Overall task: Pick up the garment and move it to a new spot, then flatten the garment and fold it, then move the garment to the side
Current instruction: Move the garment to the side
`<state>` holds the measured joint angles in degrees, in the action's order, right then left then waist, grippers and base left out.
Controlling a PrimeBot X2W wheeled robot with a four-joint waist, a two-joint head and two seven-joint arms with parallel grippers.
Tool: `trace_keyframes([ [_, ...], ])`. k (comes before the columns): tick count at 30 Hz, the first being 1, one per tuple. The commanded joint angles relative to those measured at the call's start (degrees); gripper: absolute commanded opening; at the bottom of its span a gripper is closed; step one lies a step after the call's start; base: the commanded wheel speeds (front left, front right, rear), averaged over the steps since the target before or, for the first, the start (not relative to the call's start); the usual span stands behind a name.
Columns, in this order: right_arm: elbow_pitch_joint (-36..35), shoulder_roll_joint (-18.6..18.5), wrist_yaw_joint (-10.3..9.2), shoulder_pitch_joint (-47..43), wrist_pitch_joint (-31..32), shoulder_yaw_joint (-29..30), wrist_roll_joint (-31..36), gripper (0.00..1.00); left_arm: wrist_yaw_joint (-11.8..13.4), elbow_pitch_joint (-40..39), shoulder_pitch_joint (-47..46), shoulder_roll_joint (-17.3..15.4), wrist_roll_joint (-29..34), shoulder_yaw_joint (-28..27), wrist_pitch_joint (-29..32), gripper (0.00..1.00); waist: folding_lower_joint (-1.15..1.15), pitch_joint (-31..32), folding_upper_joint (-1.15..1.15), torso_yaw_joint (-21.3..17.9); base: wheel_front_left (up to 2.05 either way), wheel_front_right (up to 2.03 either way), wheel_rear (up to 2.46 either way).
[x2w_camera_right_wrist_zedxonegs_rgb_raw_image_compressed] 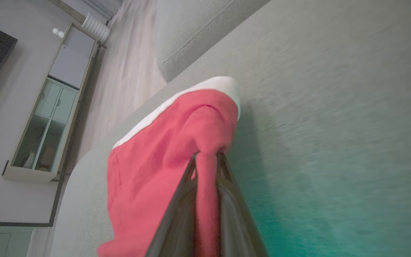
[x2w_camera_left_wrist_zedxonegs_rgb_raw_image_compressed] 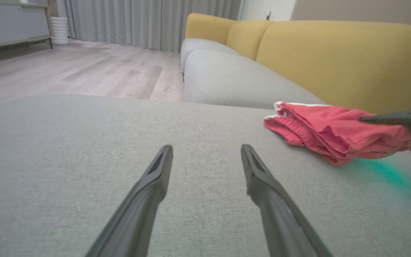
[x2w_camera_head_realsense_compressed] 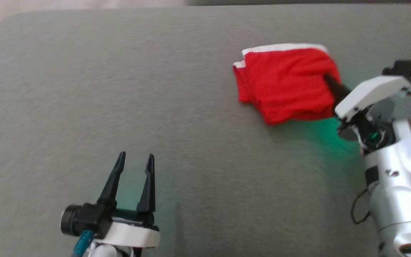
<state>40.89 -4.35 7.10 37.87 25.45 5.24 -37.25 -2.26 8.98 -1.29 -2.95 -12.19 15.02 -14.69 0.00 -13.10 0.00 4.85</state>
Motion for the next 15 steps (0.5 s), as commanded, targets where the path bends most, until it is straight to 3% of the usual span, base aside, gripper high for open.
trace_keyframes([
  [1, -3.8, -1.3, 0.39, 3.1, -0.6, -2.0, 0.0, 0.00, -0.5, -1.7, -2.9, 0.0, 1.1, -2.2, -0.3, 1.00, 0.00, -2.3, 0.00, -8.4, 0.00, 0.00, 0.00],
  [6, -9.7, -7.6, 0.39, 5.0, -2.8, -4.5, 3.9, 0.00, -2.4, -2.3, -5.9, -0.1, 3.2, -2.5, -0.3, 1.00, 0.00, -6.0, 0.00, -15.0, 0.00, 0.00, 0.00],
  [15, -7.6, -16.7, 0.39, 8.9, -2.0, -0.2, 9.7, 0.00, -4.1, -0.7, -10.0, -0.2, 5.2, 0.1, -0.3, 1.00, 0.00, -9.5, 0.00, -15.5, 0.00, 0.00, 0.00],
])
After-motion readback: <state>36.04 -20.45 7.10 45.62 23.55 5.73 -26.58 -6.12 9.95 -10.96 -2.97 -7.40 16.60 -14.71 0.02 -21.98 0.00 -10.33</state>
